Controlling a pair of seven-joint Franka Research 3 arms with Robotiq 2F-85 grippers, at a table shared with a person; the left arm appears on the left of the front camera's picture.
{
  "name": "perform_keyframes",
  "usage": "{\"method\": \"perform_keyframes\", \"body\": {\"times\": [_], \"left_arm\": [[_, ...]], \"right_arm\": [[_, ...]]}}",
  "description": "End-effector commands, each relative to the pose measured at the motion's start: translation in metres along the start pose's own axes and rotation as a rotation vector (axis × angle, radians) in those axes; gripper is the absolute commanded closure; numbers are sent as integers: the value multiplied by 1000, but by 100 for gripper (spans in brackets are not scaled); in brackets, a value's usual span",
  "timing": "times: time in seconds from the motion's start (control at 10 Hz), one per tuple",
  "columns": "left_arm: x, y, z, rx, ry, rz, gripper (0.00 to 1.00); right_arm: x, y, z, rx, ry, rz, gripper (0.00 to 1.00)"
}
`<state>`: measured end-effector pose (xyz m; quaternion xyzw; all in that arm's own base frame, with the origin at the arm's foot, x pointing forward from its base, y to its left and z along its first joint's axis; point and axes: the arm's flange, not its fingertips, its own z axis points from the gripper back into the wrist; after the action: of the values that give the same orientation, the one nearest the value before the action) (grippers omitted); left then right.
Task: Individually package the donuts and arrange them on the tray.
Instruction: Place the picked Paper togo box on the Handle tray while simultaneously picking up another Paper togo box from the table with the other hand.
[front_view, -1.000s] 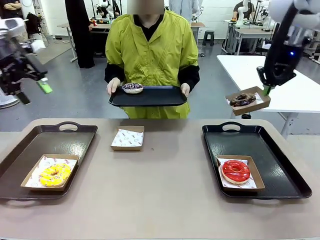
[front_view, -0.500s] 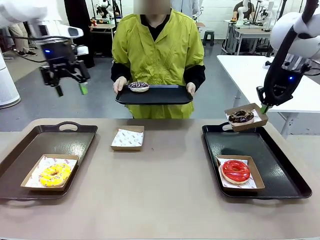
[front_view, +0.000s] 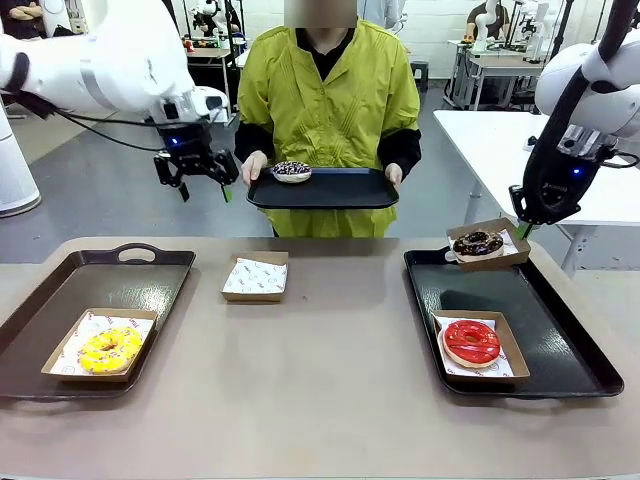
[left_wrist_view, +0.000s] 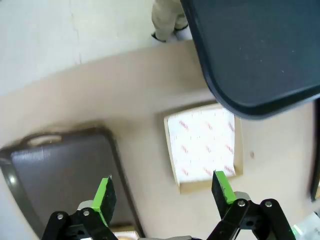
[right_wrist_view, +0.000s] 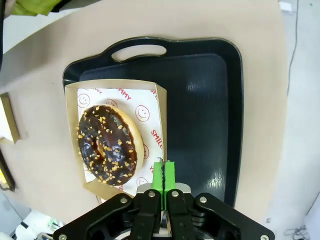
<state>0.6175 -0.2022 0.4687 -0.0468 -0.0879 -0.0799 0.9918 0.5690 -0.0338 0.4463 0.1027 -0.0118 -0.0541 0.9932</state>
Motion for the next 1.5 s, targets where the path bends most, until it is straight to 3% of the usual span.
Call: {"method": "perform_keyframes", "body": {"times": [0.0,0.2,0.6,0.7,0.8,1.4], "left_arm": [[-15,-11,-34,84,-57,11,0],[-31,-23,-66,115,-60,0,0],[-59,-18,-102,48,28,48,0],[-63,-15,-96,15,43,65,0],[-51,-21,-104,74,35,10,0],[-51,-21,-104,74,35,10,0]], "right_arm": [[1,1,5,-9,-2,8,99],[1,1,5,-9,-2,8,99],[1,1,5,-9,-2,8,99],[1,1,5,-9,-2,8,99],[1,1,5,-9,-2,8,99],[1,1,5,-9,-2,8,99]]}}
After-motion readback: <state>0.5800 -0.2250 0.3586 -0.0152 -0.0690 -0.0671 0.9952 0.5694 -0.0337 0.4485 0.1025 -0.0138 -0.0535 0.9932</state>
